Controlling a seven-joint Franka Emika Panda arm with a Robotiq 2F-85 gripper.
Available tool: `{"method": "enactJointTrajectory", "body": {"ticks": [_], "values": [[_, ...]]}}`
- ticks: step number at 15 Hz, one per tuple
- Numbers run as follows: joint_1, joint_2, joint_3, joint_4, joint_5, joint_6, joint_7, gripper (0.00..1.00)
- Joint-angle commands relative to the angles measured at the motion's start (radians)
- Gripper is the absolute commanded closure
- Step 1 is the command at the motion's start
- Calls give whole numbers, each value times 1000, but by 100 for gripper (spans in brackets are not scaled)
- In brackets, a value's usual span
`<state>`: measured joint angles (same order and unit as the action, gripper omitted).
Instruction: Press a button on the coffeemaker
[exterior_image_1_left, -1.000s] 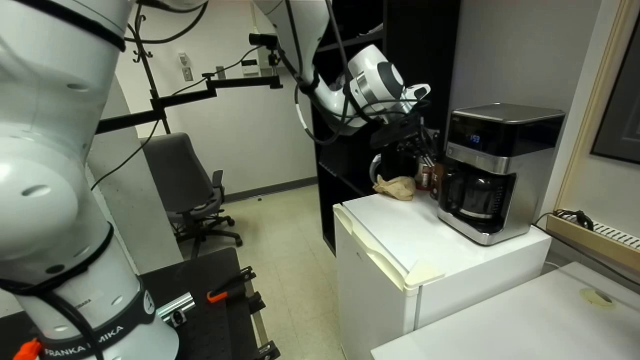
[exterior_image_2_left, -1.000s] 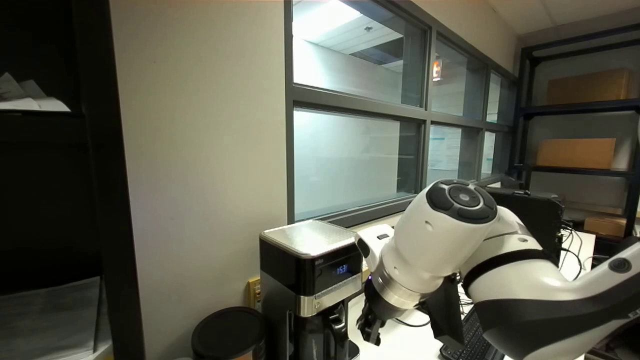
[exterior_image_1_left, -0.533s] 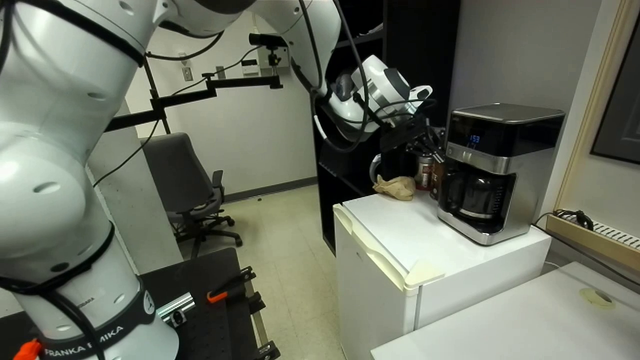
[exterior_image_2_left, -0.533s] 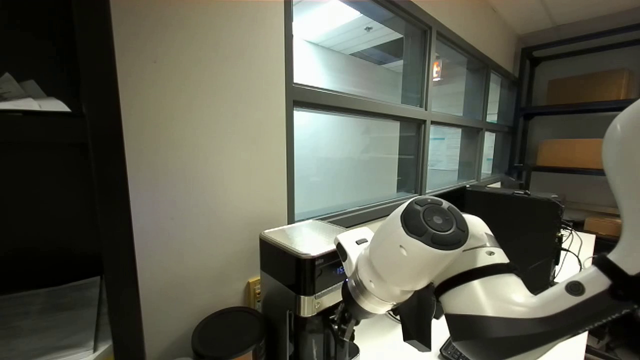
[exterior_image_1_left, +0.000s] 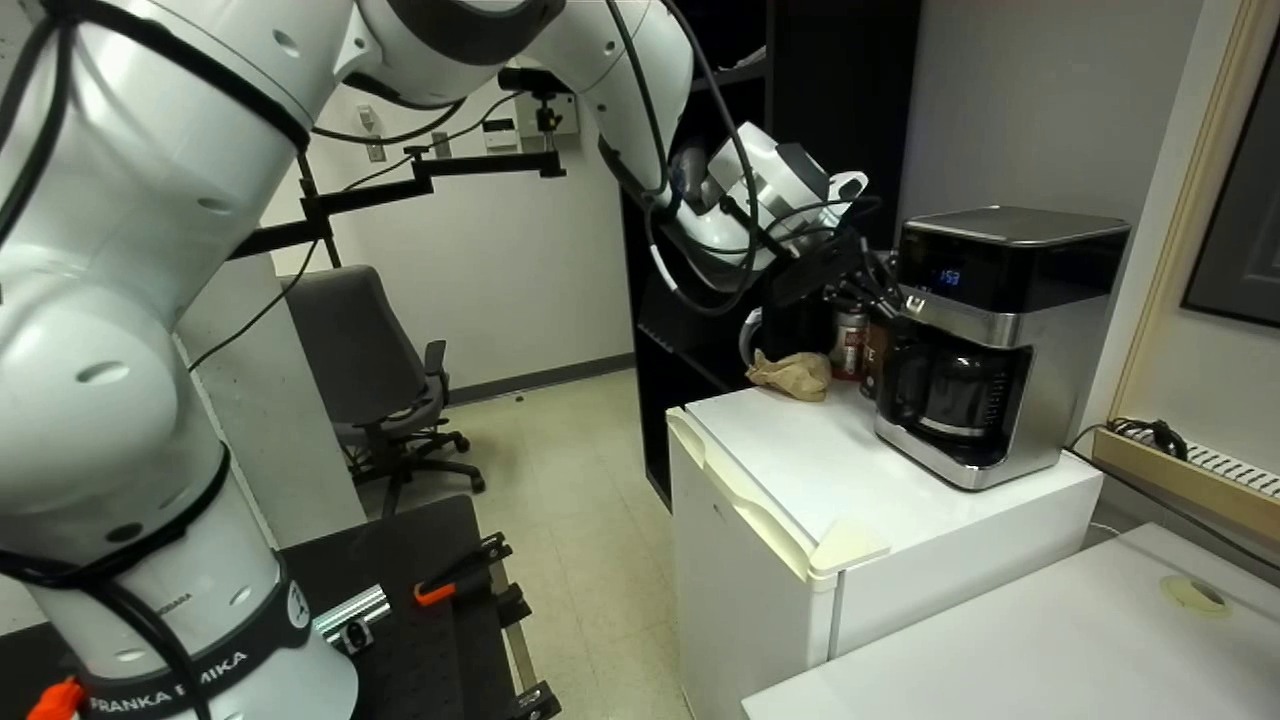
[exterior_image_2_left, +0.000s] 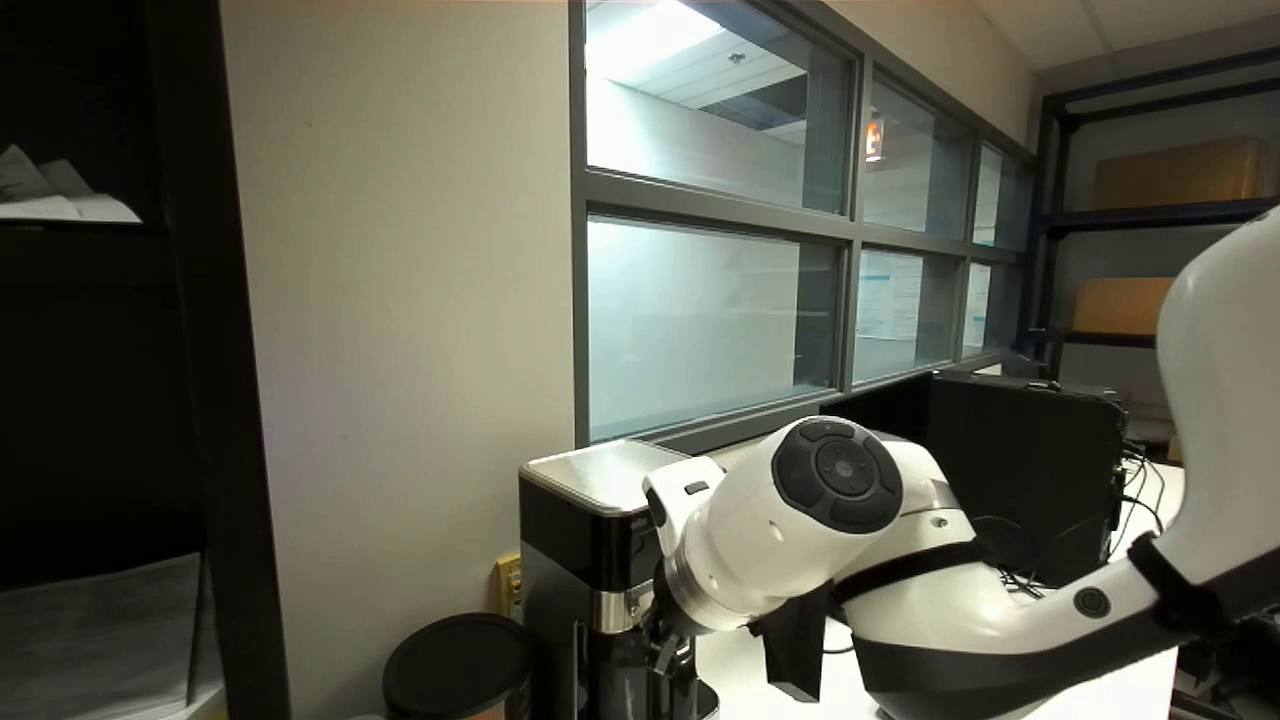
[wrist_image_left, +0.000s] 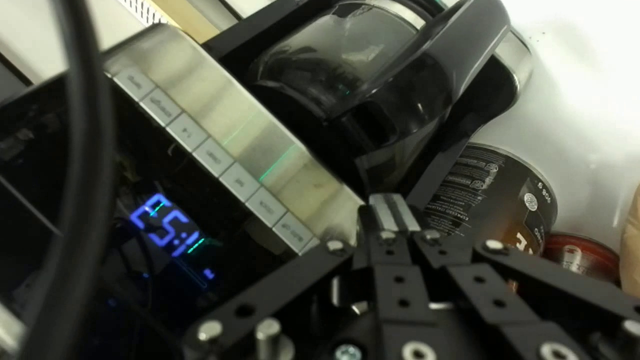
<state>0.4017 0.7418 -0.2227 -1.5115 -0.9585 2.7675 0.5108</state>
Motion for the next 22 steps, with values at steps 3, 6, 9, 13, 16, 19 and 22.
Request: {"method": "enactJointTrajectory", "body": {"ticks": [3, 6, 9, 13, 16, 19, 22], "values": [[31, 44, -39, 67, -55, 29, 62, 100], [35, 51, -41, 74, -61, 25, 68, 100], [32, 55, -41, 79, -58, 24, 71, 100], [26, -5, -7, -20, -40, 33, 42, 100], [29, -42, 4, -89, -42, 53, 48, 100], [32, -79, 10, -154, -46, 83, 63, 100], [31, -114, 12, -208, -49, 119, 72, 100]]}}
